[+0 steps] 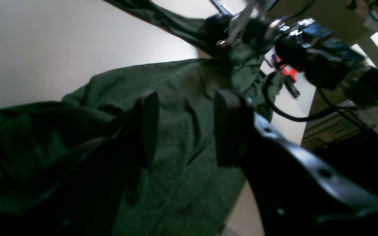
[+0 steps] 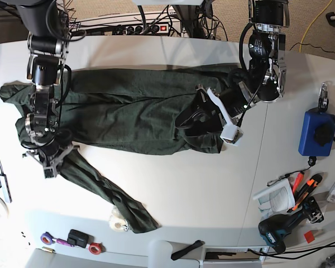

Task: Layout the t-shirt on the table in an organized manner, then fold the t-shirt properly
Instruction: 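Release the folded side and move the right gripper to the sleeve, then grasp the hanging sleeve with the right gripper and drag it onto the shirt, then lift the shirt body with both grippers and fold it toward the collar, then hold the shirt ends with both grippers and pull them apart to straighten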

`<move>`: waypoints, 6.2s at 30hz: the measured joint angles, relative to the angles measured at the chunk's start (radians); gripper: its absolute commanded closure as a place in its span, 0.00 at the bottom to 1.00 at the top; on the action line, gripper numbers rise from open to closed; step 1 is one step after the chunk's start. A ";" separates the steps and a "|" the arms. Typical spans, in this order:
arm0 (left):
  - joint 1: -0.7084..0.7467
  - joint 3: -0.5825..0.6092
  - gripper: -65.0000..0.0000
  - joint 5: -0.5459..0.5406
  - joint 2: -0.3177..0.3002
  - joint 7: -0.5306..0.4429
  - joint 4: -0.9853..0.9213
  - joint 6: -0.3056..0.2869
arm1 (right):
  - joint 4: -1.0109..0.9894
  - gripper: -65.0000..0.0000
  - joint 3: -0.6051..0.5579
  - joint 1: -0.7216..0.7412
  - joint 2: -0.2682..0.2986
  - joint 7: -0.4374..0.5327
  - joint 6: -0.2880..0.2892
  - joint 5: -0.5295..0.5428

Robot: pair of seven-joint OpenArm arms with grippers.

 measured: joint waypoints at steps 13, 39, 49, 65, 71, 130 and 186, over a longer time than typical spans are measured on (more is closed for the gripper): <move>0.002 0.000 0.57 -0.001 0.000 0.000 0.000 0.000 | 0.734 1.00 -0.002 -0.285 0.037 -0.451 -0.002 0.109; 0.002 0.000 0.57 -0.003 0.000 0.001 0.000 0.000 | 1.077 1.00 -0.003 -0.661 -0.076 -0.629 0.032 0.378; 0.002 0.000 0.57 -0.003 0.000 0.000 0.000 0.000 | 1.077 0.75 -0.003 -0.661 -0.076 -0.632 0.083 0.469; 0.002 0.000 0.57 -0.004 0.000 0.001 -0.001 -0.001 | 0.984 0.69 0.000 -0.355 -0.170 -0.421 0.023 0.307; 0.002 0.000 0.57 -0.003 0.000 0.002 -0.001 -0.001 | 0.578 0.52 0.000 -0.146 -0.227 -0.340 0.045 0.288; 0.002 -0.046 0.57 -0.006 0.001 -0.092 0.000 -0.001 | 0.624 1.00 -0.105 -0.278 -0.333 -0.442 0.409 0.691; 0.103 -0.221 0.52 -0.006 -0.076 -0.067 0.001 0.010 | 0.803 0.53 0.465 -0.289 -0.240 -0.770 0.409 0.835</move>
